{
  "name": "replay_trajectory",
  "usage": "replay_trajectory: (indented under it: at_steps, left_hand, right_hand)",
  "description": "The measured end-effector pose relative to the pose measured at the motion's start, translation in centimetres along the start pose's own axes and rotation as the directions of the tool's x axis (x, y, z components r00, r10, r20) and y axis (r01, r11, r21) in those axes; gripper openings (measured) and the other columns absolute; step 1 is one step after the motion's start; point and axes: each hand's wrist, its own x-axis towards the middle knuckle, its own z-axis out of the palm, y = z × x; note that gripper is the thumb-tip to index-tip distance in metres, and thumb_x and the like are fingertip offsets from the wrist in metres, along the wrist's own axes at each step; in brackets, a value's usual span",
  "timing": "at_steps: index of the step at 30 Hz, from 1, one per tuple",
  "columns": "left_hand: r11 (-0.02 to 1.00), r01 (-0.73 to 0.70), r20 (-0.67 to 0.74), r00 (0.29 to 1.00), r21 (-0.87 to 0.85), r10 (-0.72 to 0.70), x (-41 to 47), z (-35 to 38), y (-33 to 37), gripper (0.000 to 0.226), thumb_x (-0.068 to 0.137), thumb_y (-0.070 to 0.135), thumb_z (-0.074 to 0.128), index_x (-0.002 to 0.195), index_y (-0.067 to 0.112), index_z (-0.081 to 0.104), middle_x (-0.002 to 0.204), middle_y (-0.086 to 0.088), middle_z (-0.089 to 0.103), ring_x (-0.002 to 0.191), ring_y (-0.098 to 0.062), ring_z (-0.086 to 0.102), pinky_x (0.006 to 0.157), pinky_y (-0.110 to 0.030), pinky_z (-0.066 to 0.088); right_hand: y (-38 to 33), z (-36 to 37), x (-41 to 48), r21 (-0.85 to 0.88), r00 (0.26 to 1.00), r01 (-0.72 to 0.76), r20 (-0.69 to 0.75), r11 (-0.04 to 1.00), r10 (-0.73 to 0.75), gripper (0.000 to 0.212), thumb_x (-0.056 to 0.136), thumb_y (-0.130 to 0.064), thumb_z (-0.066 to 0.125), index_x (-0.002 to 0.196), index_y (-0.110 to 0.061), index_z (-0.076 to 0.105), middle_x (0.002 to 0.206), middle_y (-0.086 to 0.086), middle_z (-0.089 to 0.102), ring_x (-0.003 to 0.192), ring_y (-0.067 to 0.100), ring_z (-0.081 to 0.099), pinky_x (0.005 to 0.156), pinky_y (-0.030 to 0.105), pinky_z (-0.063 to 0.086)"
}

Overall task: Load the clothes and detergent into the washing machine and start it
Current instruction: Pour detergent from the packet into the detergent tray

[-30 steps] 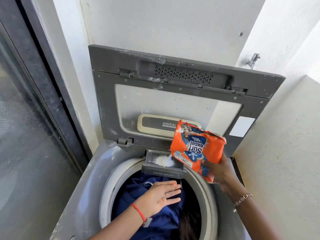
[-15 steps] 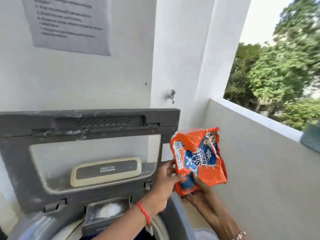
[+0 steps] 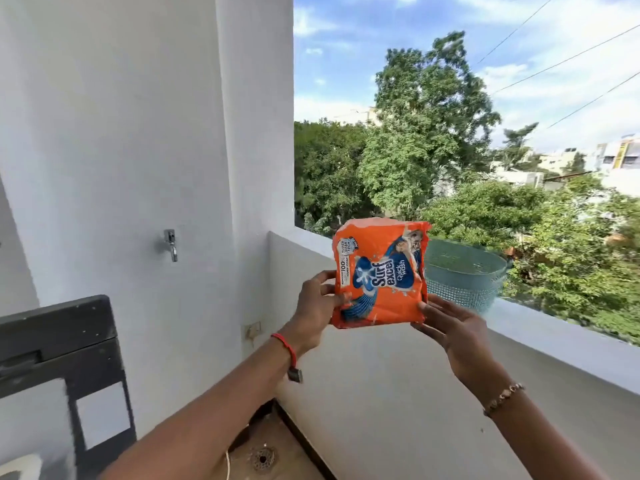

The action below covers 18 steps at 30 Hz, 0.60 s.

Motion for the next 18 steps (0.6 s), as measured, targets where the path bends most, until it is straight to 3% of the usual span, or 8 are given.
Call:
replay_trajectory:
  at_steps: [5,8,10,12,14,18]
  left_hand:
    - [0.996,-0.075,0.088,0.993,-0.058,0.08,7.8,7.9,2.5,0.04,0.084,-0.003,0.062,0.121,0.005,0.049,0.105,-0.01,0.059,0.08,-0.013,0.059,0.046,-0.017,0.053]
    - [0.989,-0.132,0.104,0.985,-0.062,0.138,12.1,11.6,3.3,0.041,0.082,-0.003,0.064,0.12,0.003,0.049,0.107,-0.011,0.058,0.087,-0.019,0.059,0.049,-0.022,0.056]
    - [0.985,-0.172,0.09,0.981,-0.03,0.174,14.6,13.9,3.4,0.038,0.081,-0.002,0.064,0.116,0.004,0.051,0.108,-0.013,0.057,0.098,-0.028,0.059,0.061,-0.032,0.059]
    - [0.979,-0.202,0.058,0.978,0.04,0.199,16.8,16.0,3.3,0.039,0.082,-0.002,0.064,0.118,0.002,0.051,0.111,-0.015,0.057,0.105,-0.03,0.056,0.076,-0.043,0.056]
    - [0.975,-0.205,0.062,0.978,0.083,0.2,18.6,17.7,2.8,0.04,0.084,-0.005,0.061,0.121,0.001,0.048,0.112,-0.014,0.056,0.105,-0.028,0.056,0.077,-0.044,0.057]
    - [0.963,-0.209,0.096,0.976,0.171,0.195,21.0,20.2,1.0,0.039,0.086,-0.005,0.058,0.122,0.001,0.043,0.114,-0.013,0.055,0.103,-0.026,0.056,0.071,-0.039,0.058]
  right_hand:
    - [-4.9,-4.9,7.1,-0.251,0.971,0.189,-0.097,0.949,-0.219,0.023,0.079,0.004,0.064,0.102,0.004,0.062,0.084,0.013,0.068,0.063,0.015,0.067,0.059,0.021,0.057]
    - [-7.0,-7.0,11.3,-0.425,0.922,0.284,-0.124,0.86,-0.366,0.026,0.077,0.005,0.066,0.103,0.007,0.062,0.09,0.017,0.067,0.059,0.01,0.065,0.058,0.017,0.056]
    - [-7.8,-8.1,13.8,-0.539,0.889,0.309,-0.128,0.784,-0.439,0.027,0.078,0.005,0.066,0.105,0.009,0.063,0.093,0.018,0.068,0.064,0.014,0.065,0.059,0.014,0.055]
    - [-8.1,-9.1,16.0,-0.637,0.87,0.296,-0.129,0.712,-0.477,0.026,0.079,0.004,0.065,0.104,0.009,0.063,0.095,0.021,0.069,0.077,0.026,0.067,0.069,0.026,0.058]
    - [-8.1,-10.1,17.7,-0.717,0.87,0.264,-0.112,0.645,-0.48,0.022,0.08,0.005,0.063,0.101,0.01,0.065,0.095,0.023,0.07,0.086,0.034,0.067,0.079,0.045,0.056]
    - [-7.0,-12.3,20.7,-0.842,0.907,0.185,-0.052,0.506,-0.417,0.014,0.08,0.002,0.06,0.09,0.007,0.069,0.091,0.021,0.071,0.082,0.033,0.066,0.078,0.049,0.054]
